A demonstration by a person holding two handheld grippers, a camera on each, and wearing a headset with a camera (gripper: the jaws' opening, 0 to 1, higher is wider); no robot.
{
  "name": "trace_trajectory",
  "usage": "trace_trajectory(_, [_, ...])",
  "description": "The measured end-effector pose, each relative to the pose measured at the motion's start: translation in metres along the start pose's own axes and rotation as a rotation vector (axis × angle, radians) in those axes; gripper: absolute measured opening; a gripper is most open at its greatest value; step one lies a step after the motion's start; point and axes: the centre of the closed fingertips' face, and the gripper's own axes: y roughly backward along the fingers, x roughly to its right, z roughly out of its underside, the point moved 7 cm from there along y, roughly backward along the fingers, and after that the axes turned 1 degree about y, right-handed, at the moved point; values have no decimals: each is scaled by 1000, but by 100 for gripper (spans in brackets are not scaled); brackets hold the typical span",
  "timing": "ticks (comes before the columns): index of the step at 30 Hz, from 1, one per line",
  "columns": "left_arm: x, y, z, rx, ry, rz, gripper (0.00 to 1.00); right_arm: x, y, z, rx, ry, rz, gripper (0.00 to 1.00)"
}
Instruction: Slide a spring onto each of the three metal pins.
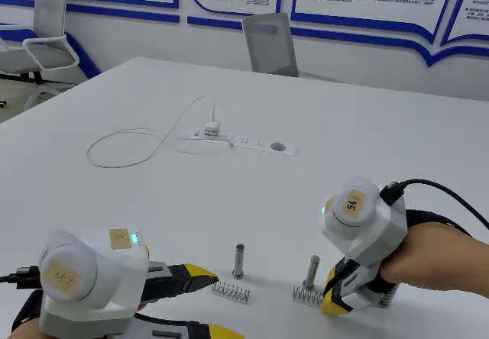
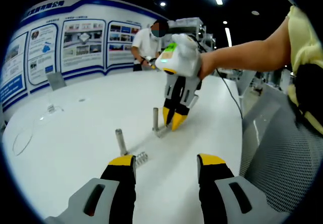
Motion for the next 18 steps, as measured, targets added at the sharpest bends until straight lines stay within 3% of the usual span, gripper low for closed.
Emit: trace_trajectory(18, [11, -23, -9, 3, -29, 69, 48, -36, 30, -17, 16, 95, -58, 12])
